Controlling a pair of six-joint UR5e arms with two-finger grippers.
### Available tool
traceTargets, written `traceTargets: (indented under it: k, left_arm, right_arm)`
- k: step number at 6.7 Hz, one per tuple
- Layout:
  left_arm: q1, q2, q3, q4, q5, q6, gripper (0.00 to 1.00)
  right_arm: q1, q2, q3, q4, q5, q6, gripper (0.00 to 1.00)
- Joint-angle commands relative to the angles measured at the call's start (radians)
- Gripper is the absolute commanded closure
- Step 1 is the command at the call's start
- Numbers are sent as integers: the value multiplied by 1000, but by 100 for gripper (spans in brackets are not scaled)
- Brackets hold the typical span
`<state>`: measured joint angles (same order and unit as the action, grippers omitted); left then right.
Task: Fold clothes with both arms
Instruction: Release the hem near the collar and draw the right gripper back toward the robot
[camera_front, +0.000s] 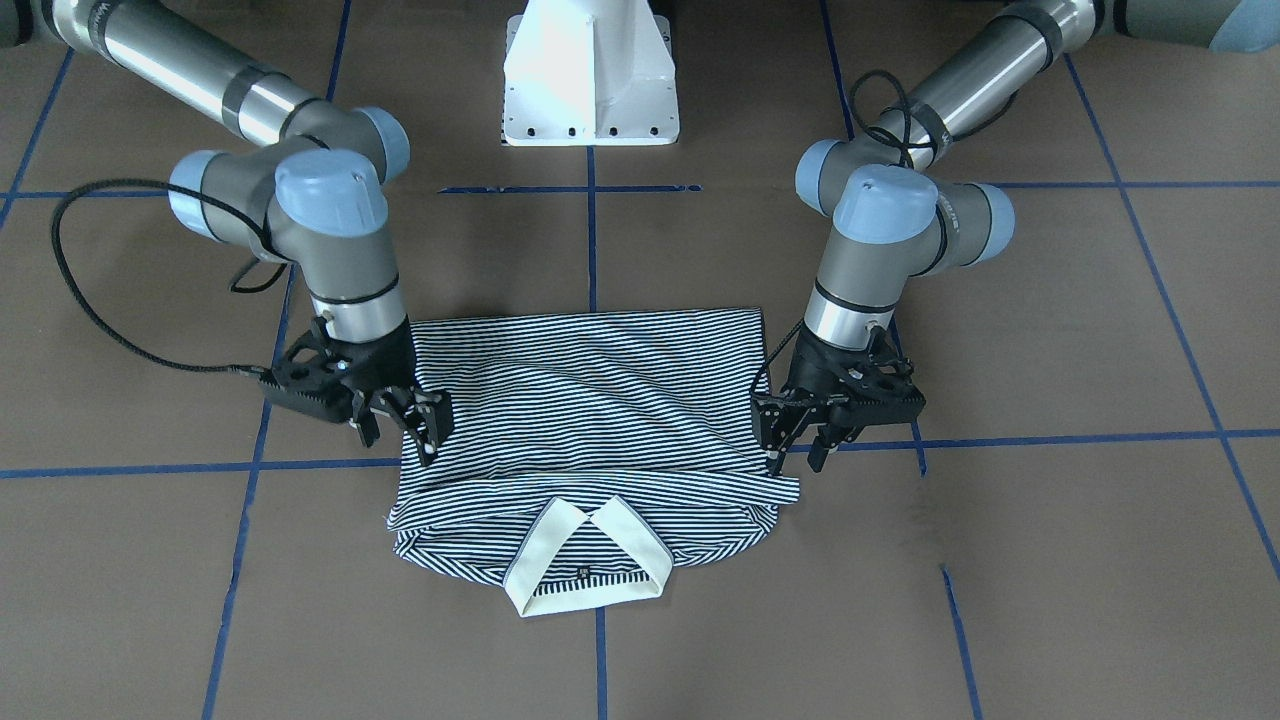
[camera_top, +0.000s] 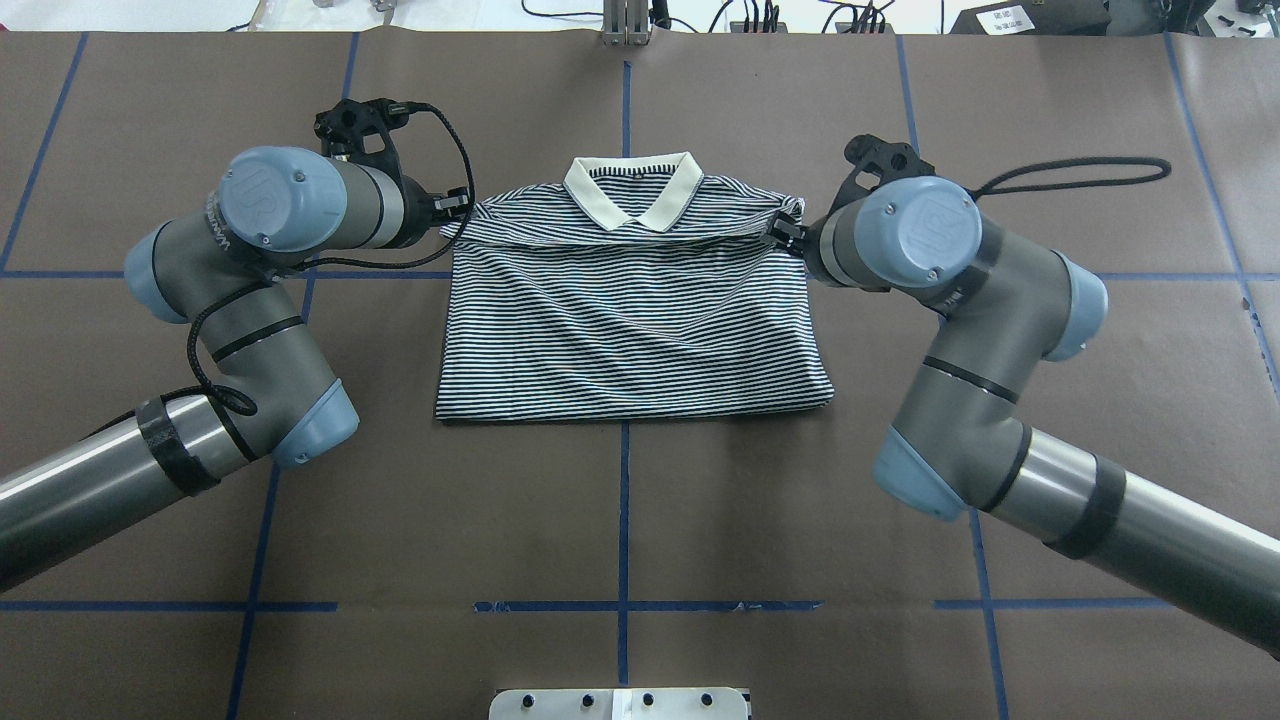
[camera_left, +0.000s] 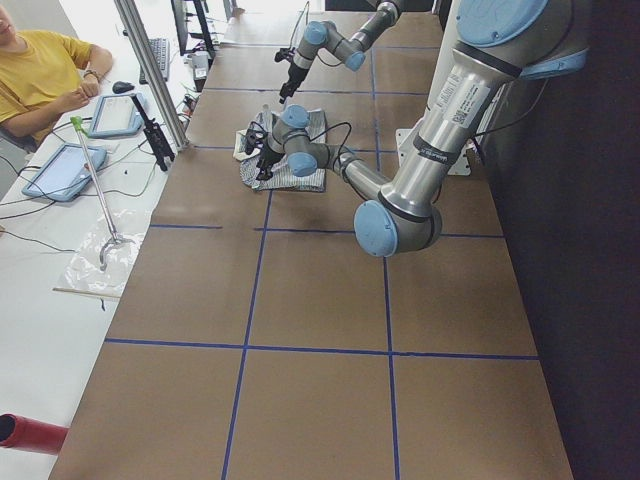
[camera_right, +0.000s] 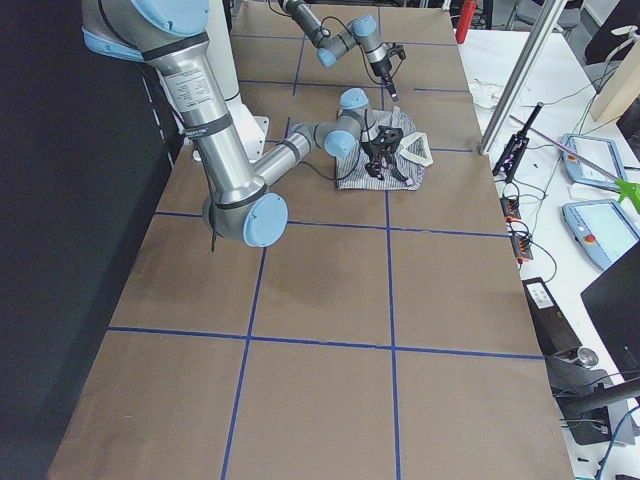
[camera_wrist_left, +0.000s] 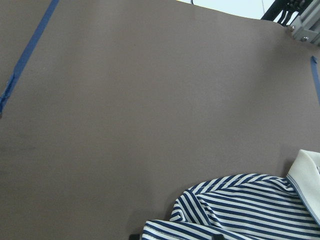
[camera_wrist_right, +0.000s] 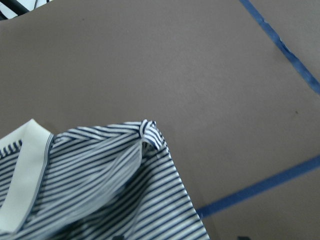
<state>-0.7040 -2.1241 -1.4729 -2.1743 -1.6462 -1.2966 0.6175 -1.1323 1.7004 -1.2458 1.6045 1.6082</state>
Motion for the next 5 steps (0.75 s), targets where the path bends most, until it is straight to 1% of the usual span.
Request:
traceTargets:
  k: [1, 2, 3, 4, 5]
  left_arm:
    - [9, 12, -20, 1, -1, -1, 42]
    - [9, 12, -17, -1, -1, -1, 42]
    - [9, 13, -15, 1, 0, -4, 39]
    - [12, 12, -17, 2, 0, -39, 38]
    - [24, 12, -15, 1, 2, -47, 38]
  right_arm:
    - [-111, -82, 94, 0, -46, 139, 18]
    - [-145, -117, 123, 0, -55, 181, 17]
    - [-162, -139, 149, 0, -69, 252, 17]
    - [-189, -139, 134, -1, -80, 266, 17]
    - [-191, -139, 95, 0, -104, 265, 18]
